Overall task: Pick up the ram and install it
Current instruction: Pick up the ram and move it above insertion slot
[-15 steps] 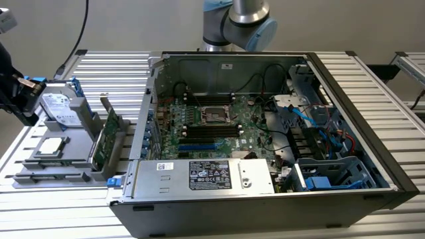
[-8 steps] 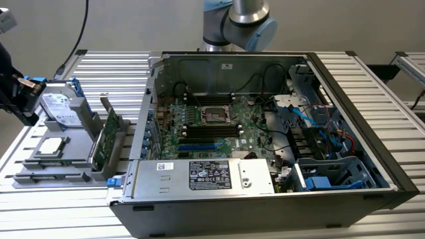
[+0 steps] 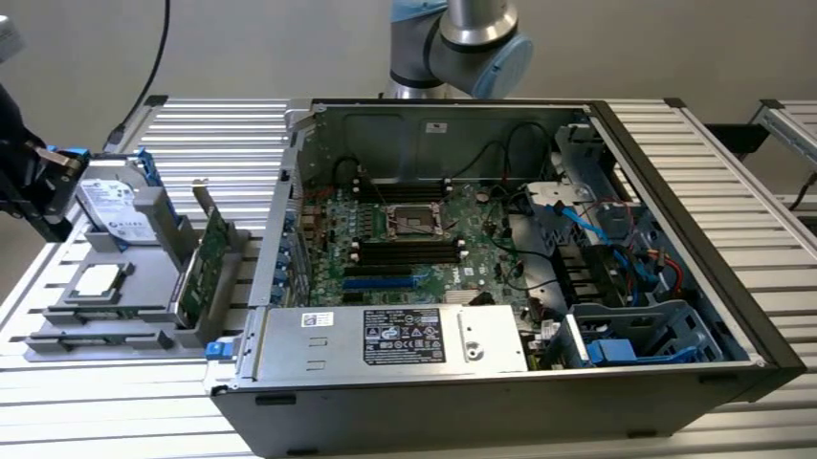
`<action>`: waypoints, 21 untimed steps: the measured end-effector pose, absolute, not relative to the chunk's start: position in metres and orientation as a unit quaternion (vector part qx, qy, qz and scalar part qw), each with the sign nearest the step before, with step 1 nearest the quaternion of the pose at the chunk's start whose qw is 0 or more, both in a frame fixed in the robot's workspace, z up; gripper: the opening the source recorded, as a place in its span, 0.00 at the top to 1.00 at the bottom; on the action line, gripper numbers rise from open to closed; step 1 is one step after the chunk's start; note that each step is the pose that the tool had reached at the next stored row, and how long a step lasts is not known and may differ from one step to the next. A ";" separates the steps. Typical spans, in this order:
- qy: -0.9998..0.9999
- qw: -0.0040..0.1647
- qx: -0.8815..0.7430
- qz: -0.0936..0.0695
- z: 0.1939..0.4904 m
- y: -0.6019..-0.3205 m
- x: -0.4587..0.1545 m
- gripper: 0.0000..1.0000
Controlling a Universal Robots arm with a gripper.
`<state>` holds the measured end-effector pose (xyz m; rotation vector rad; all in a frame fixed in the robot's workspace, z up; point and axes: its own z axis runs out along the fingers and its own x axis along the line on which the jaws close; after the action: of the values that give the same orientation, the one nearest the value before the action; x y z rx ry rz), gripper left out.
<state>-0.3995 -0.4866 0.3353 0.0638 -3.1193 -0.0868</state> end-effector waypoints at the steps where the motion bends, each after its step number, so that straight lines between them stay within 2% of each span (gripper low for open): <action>1: -0.999 0.010 0.029 -0.028 0.335 -0.487 -0.400 0.89; 21: -0.977 0.015 0.210 -0.037 0.329 -0.487 -0.399 0.89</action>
<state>-0.3995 -0.4867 0.3291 0.6533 -3.0397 -0.1161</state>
